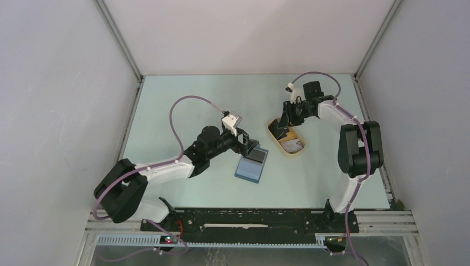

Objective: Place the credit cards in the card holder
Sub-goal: Pick up the credit card from the storage box.

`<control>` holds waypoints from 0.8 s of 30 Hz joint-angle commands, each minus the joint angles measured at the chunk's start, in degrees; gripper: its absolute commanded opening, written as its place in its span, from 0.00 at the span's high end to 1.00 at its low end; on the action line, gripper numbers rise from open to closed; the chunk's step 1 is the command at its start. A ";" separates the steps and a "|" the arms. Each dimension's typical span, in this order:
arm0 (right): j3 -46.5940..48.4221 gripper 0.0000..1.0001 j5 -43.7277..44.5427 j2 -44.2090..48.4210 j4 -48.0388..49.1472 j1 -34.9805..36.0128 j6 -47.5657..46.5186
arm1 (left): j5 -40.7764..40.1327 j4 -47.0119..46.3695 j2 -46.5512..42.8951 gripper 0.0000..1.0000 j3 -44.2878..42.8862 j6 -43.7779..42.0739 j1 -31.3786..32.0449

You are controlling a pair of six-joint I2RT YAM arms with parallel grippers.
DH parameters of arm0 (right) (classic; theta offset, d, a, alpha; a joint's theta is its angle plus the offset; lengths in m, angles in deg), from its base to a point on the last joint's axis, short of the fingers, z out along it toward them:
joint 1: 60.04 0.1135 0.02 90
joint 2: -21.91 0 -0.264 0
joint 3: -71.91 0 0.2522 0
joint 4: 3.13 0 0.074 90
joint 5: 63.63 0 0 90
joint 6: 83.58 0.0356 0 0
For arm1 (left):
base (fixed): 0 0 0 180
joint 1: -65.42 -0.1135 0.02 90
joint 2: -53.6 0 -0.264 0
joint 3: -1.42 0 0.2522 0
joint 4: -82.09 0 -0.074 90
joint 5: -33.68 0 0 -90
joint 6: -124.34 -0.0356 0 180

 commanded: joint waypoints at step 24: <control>0.73 0.74 -7.07 -6.37 1.82 -2.23 7.59 | 1.57 -0.36 0.93 0.09 -4.35 -1.73 -0.15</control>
